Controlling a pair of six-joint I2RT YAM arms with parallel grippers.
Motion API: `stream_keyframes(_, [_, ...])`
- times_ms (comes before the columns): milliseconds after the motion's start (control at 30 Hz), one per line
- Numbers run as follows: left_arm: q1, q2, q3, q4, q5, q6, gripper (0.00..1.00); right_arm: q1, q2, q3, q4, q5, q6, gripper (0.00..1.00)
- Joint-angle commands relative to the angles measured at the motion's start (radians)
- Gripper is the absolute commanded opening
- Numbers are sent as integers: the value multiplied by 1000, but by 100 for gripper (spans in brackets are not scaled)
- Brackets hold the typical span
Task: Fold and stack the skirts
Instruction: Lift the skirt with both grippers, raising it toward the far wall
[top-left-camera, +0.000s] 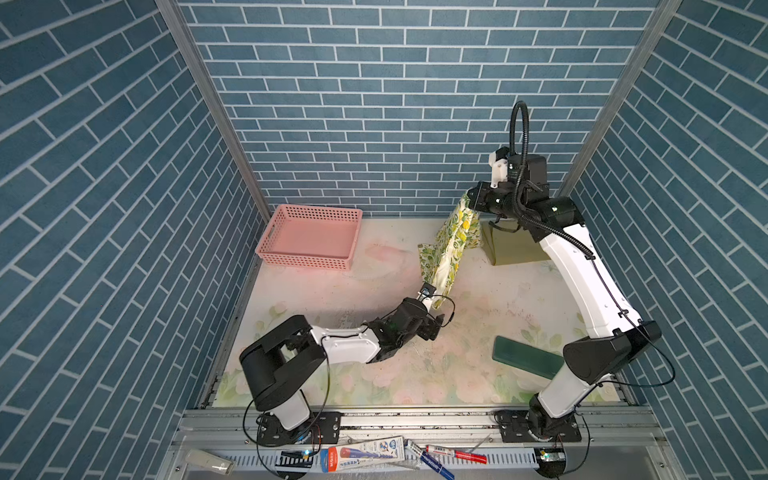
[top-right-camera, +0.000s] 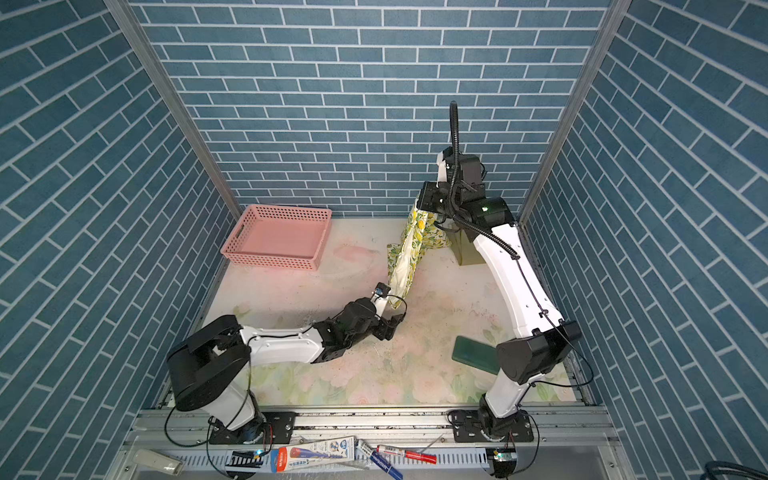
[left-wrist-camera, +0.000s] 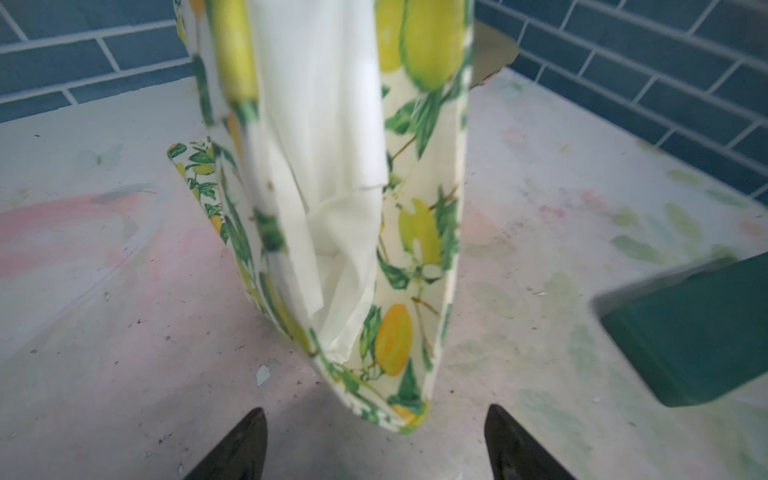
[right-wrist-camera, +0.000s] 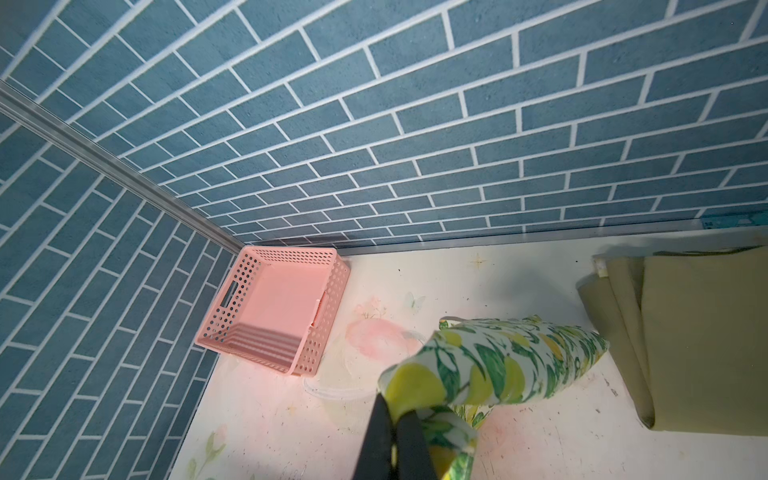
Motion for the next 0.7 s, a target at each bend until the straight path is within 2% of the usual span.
stream_keyframes(0, [-2, 55, 82, 26, -97, 79, 75, 7, -33, 40, 34, 22, 31, 0])
stream_keyframes(167, [-3, 60, 125, 85, -78, 109, 59, 7, -58, 6, 36, 56, 24, 0])
stream_keyframes(233, [-2, 67, 146, 85, -71, 127, 37, 8, -65, -11, 46, 64, 25, 0])
stream_keyframes(300, [-2, 62, 152, 81, -58, 133, 8, 7, -67, -20, 47, 71, 23, 0])
stream_keyframes(333, [-2, 52, 154, 62, -64, 130, 0, 6, -67, -23, 45, 75, 22, 0])
stream_keyframes(533, [28, -165, 116, -146, -110, 134, 0, -7, -82, -10, 11, 114, 2, 0])
stream_keyframes(667, [111, -355, 140, -330, -82, 137, 0, -40, -89, 29, -20, 112, 10, 0])
